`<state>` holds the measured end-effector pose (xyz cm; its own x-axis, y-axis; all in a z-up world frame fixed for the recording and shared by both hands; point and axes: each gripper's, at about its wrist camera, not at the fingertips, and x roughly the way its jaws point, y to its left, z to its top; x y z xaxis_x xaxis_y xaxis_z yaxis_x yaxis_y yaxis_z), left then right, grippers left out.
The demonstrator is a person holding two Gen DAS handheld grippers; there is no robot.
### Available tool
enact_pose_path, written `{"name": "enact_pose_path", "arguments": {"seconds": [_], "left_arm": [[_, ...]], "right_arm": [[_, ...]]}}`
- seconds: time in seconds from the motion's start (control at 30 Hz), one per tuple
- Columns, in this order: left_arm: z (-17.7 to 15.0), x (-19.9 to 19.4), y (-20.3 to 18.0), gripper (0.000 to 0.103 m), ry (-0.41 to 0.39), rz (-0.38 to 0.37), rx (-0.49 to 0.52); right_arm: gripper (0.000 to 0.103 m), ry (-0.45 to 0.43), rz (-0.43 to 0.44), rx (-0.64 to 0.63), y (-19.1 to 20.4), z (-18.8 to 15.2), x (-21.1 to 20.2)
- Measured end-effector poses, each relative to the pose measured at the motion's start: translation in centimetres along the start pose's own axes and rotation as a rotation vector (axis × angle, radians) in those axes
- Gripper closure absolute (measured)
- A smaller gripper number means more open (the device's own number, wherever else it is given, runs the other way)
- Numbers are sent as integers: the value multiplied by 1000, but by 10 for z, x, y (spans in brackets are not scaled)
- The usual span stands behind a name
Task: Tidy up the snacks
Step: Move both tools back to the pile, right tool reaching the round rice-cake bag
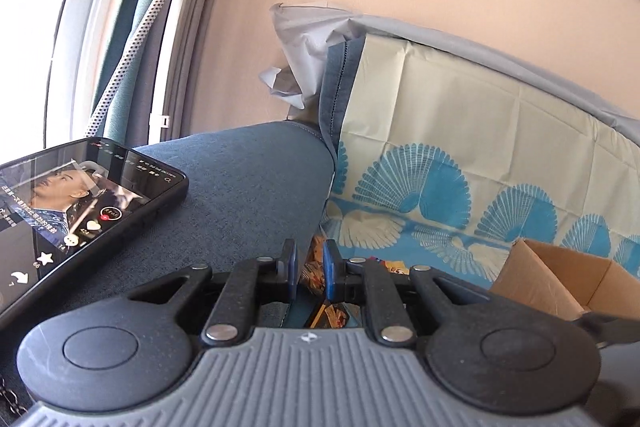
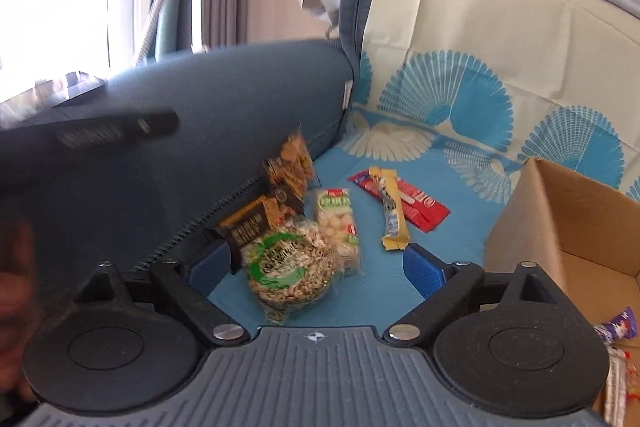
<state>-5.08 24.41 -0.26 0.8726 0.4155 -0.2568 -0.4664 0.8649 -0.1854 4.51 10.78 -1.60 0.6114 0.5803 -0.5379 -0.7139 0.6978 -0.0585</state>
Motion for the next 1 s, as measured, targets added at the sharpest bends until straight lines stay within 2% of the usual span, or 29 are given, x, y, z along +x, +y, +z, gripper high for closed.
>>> {"name": "enact_pose_path", "arguments": {"seconds": [0.17, 0.33, 0.43, 0.6, 0.7, 0.83, 0.9, 0.97, 1.0], "left_arm": [[0, -2, 3, 88, -6, -12, -12], [-2, -1, 0, 85, -7, -14, 4], [-3, -1, -1, 83, -8, -15, 11], [-4, 3, -4, 82, 4, -9, 28], [-5, 5, -6, 82, 17, -7, 46], [-5, 10, -12, 79, 38, -1, 76], [-7, 15, -18, 75, 54, 5, 107], [-11, 22, -27, 64, 78, 5, 163], [-13, 25, -33, 63, 85, 10, 193]], "right_arm": [[9, 134, 20, -110, 17, -8, 67], [9, 131, 38, -231, 32, -12, 89], [19, 133, 43, -269, 32, -14, 90], [20, 120, 39, -188, 17, -12, 70], [20, 161, 40, -80, 6, -7, 40], [20, 238, 51, -49, 5, -10, -10], [20, 247, 76, -64, 10, -17, -35], [20, 256, 78, -60, 14, -28, -51], [20, 252, 82, -54, 16, -35, -55]]}}
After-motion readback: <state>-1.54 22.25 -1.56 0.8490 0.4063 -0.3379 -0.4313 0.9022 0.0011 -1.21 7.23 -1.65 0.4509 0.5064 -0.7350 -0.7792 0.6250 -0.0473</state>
